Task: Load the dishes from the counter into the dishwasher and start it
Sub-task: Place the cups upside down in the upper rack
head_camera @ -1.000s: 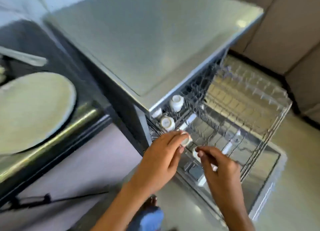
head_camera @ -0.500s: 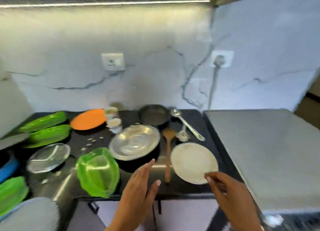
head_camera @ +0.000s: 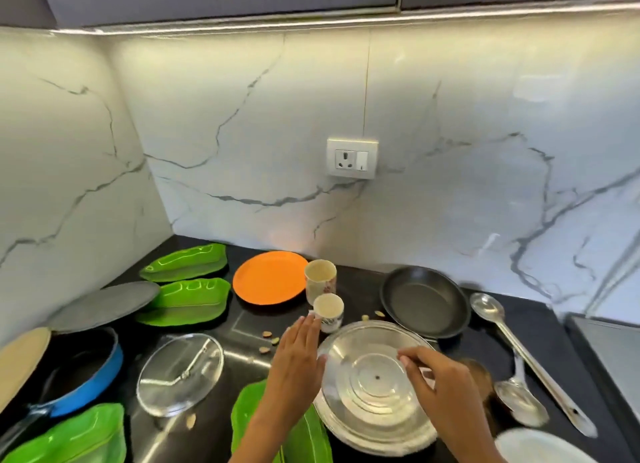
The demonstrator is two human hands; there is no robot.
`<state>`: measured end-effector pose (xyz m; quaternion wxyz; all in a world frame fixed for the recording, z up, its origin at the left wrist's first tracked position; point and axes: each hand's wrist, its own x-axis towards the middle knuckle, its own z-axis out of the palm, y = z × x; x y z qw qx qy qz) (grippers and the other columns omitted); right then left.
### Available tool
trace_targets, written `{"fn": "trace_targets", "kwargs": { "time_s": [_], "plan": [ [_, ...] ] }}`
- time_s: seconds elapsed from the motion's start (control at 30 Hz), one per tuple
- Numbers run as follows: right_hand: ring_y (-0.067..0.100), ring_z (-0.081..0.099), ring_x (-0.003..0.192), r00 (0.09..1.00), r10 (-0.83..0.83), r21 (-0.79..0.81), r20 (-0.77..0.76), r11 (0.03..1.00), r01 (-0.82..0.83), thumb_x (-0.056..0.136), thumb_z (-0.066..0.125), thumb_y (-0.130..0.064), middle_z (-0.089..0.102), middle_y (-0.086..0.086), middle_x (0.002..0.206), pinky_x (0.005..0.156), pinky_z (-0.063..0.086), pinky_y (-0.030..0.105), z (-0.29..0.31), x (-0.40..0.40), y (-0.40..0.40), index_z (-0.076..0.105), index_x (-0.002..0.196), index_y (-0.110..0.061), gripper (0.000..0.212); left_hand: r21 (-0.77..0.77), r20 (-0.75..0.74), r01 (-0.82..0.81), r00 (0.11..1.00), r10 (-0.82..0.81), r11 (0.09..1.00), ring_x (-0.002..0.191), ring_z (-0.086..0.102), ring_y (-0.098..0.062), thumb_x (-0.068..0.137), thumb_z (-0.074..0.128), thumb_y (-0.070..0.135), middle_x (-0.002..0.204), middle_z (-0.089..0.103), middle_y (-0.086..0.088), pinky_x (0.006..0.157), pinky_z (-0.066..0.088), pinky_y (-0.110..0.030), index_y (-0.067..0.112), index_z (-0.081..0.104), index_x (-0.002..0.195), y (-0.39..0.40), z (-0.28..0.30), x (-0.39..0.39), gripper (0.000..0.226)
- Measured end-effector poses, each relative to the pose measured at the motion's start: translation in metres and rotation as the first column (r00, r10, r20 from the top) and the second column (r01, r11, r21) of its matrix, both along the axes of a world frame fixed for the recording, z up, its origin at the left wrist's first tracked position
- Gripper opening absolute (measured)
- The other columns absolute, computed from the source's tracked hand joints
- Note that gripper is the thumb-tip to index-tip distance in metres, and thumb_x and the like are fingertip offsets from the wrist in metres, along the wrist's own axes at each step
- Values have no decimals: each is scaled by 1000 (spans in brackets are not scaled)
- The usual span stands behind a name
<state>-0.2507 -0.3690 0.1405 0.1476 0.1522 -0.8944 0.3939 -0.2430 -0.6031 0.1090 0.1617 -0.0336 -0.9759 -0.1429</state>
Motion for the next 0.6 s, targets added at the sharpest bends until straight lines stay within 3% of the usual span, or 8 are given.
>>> {"fn": "trace_targets", "kwargs": {
  "time_s": [0.1, 0.2, 0.43, 0.6],
  "plan": [
    [2, 64, 71, 999, 12, 26, 35, 1000, -13, 81, 70, -17, 69, -20, 80, 64, 56, 25, -5, -15, -14, 71, 86, -27, 12, -154, 122, 41, 992, -22, 987, 144, 13, -24, 94, 47, 17, 156, 14, -8, 116, 8, -36, 10, 18, 148, -8, 6, -47, 62],
    [1, 63, 71, 998, -1, 40, 70, 999, -1, 83, 67, -20, 67, -21, 79, 66, 56, 26, -16, -33, -27, 70, 86, -29, 10, -331, 214, 192, 969, -125, 924, 145, -2, -23, 93, 43, 8, 158, -2, -5, 115, -1, -36, 15, 9, 150, -24, 2, -98, 67],
    [-4, 62, 74, 991, -22, 85, 132, 996, 11, 83, 67, -21, 68, -22, 81, 68, 55, 22, -18, -38, -35, 70, 90, -29, 11, -453, 390, 460, 873, -295, 763, 145, 2, -20, 86, 61, 5, 158, 2, -4, 115, 4, -38, 21, 11, 150, -41, -13, -153, 83],
    [-2, 63, 77, 985, -36, 74, 171, 997, 24, 84, 66, -20, 69, -20, 83, 70, 54, 21, -17, -38, -29, 71, 90, -27, 10, -371, 400, 568, 812, -425, 735, 137, 29, -21, 84, 66, 11, 148, 32, -6, 110, 28, -35, 21, 28, 146, -45, -10, -162, 73]
  ]
}}
